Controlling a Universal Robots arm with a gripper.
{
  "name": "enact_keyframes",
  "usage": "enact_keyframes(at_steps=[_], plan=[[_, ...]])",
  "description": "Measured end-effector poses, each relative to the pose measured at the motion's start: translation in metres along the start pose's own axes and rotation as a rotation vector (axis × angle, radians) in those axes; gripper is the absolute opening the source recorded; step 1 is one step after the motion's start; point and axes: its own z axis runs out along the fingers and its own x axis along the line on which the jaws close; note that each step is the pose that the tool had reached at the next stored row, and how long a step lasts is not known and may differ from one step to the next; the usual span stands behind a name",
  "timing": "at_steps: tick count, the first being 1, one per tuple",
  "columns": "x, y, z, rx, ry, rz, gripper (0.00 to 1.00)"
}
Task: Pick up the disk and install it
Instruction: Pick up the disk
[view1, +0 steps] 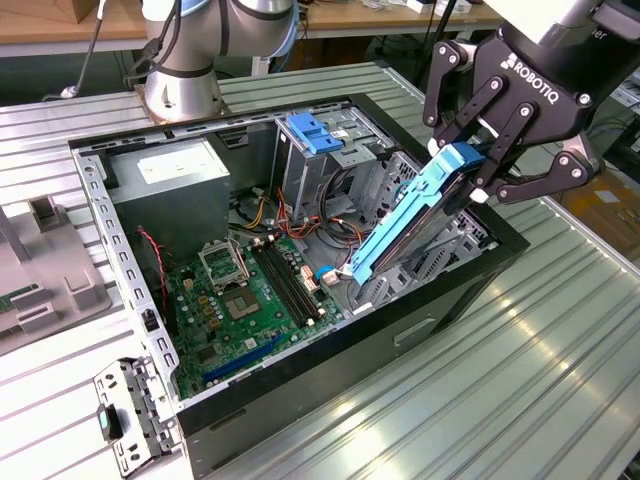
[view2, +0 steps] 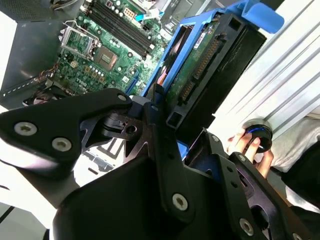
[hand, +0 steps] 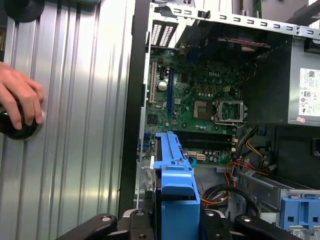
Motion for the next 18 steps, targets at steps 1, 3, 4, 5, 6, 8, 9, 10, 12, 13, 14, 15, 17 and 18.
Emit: enact_keyframes(at_steps=[1, 3, 4, 5, 6, 8, 9, 10, 12, 13, 14, 15, 17, 18], plan=[[-0.0008, -0.0023, 0.0001, 0.0000, 0.0001, 0.001, 0.36], [-0.0033, -0.0062, 0.0004, -0.0001, 0.0002, 0.001, 0.36], [-0.0053, -0.0104, 0.0006, -0.0002, 0.0002, 0.001, 0.36], [-0.0057, -0.0128, 0.0006, -0.0003, 0.0001, 0.001, 0.36], [-0.0059, -0.0146, 0.0007, -0.0003, 0.0000, 0.001, 0.36], [-0.0060, -0.0186, 0.0006, -0.0005, 0.0001, 0.001, 0.36], [-0.0062, -0.0212, 0.0005, -0.0007, 0.0003, 0.001, 0.36], [-0.0063, -0.0232, 0.0006, -0.0008, 0.0002, 0.001, 0.36], [-0.0065, -0.0279, 0.0006, -0.0011, 0.0001, 0.001, 0.36], [-0.0066, -0.0317, 0.0006, -0.0013, 0.0001, 0.001, 0.36], [-0.0067, -0.0346, 0.0006, -0.0014, 0.0001, 0.001, 0.36], [-0.0068, -0.0363, 0.0005, -0.0015, 0.0001, 0.001, 0.36], [-0.0071, -0.0411, 0.0006, -0.0017, 0.0000, 0.001, 0.36], [-0.0072, -0.0429, 0.0005, -0.0018, 0.0001, 0.001, 0.36]])
